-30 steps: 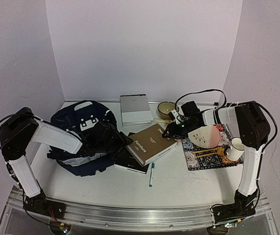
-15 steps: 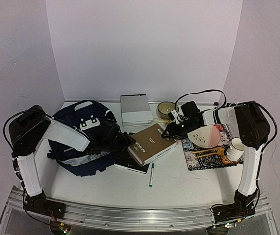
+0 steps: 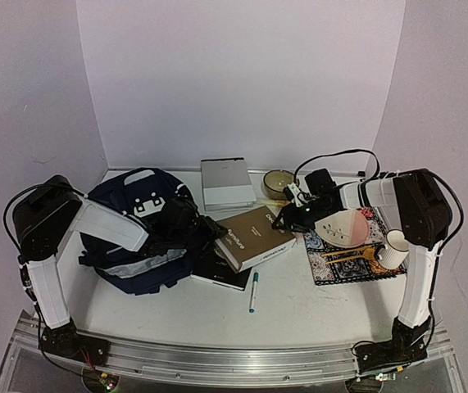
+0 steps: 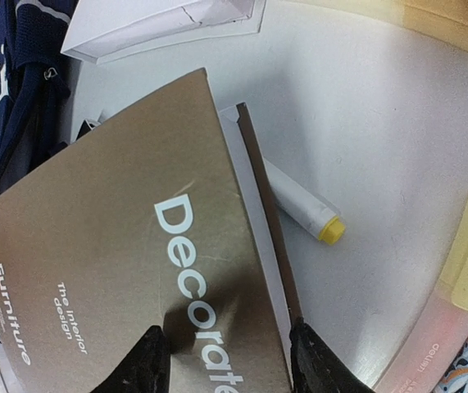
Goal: Pack the student bag
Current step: Pick up the book from the book, then pass from the left arm to the right
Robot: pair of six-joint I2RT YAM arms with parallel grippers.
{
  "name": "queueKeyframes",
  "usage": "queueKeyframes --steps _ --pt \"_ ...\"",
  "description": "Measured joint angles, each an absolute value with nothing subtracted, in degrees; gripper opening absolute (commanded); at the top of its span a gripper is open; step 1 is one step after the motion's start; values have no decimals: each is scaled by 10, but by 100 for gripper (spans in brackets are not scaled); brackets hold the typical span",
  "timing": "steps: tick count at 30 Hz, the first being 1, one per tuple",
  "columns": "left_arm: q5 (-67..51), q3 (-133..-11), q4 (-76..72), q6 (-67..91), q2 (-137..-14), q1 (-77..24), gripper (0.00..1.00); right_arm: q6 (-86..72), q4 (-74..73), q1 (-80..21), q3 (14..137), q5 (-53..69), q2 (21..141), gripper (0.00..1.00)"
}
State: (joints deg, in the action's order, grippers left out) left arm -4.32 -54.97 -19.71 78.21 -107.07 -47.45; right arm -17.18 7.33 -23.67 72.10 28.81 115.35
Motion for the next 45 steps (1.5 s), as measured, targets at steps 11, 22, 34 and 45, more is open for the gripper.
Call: queueKeyframes --steps 11,22,34,45 --pt "-48 -544 -246 785 -1067 -470 24 -183 69 -229 723 294 1149 56" --pt "-45 -519 -291 792 -1029 -471 17 -200 47 -234 724 289 1083 73" --pt "-44 -453 -311 780 -944 -451 17 -226 47 -241 725 278 983 96" --pt "-138 -421 -311 728 -852 -377 16 -248 47 -230 725 325 954 98"
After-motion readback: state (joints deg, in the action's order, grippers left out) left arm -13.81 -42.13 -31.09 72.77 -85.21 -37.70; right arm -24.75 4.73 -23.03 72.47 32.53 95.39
